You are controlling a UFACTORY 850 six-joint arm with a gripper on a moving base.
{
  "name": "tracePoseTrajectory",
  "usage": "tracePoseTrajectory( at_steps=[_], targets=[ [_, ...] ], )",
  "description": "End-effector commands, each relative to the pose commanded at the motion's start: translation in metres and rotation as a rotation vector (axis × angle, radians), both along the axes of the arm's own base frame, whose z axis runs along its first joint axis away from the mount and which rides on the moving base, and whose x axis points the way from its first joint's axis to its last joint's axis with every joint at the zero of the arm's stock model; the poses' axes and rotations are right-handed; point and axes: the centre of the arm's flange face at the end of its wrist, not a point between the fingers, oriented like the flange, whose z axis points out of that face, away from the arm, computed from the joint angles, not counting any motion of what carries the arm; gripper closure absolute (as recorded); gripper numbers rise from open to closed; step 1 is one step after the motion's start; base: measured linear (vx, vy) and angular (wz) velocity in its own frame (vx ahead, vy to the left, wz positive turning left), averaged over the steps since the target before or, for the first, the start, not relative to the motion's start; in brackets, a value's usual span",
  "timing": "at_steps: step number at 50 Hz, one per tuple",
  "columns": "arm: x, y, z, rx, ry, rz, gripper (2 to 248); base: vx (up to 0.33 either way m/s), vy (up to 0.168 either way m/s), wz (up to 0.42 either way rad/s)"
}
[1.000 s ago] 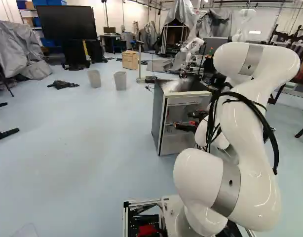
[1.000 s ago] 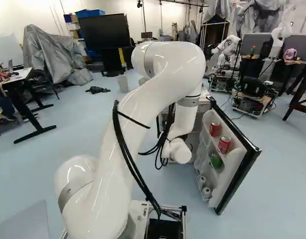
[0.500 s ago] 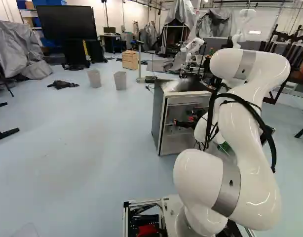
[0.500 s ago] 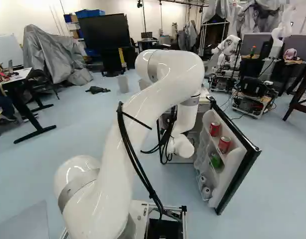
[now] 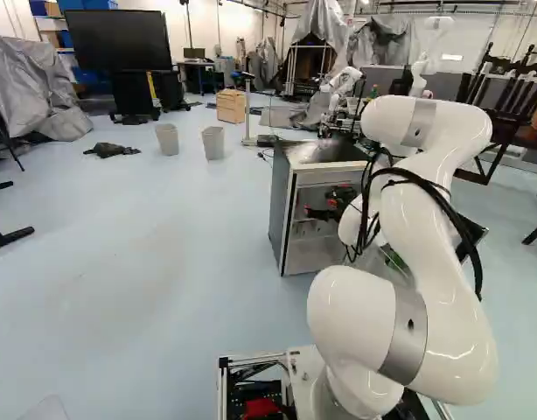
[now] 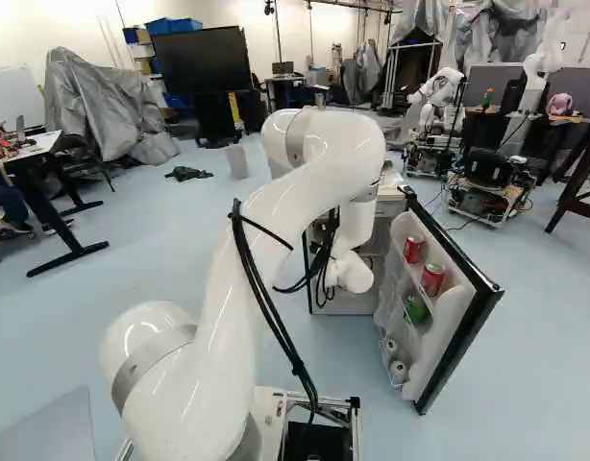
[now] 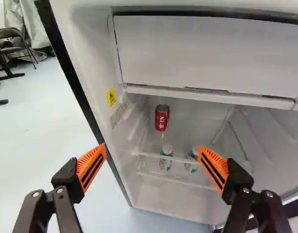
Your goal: Grab a drink from the fridge
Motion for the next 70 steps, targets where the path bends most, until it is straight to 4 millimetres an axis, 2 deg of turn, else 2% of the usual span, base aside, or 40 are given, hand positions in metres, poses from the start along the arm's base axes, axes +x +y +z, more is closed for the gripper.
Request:
tracePoseTrajectory(
  at_steps=[41,55,70],
  targets=[
    [0.070,0.007,-0.021,-0.061,0.026,-0.032,3,0.000,0.000,0.000],
    [0.080,0.006,-0.036,-0.066,0.034,-0.036,3,0.000,0.000,0.000],
    [0.083,0.006,-0.057,-0.061,0.045,-0.034,3,0.000,0.000,0.000]
  ],
)
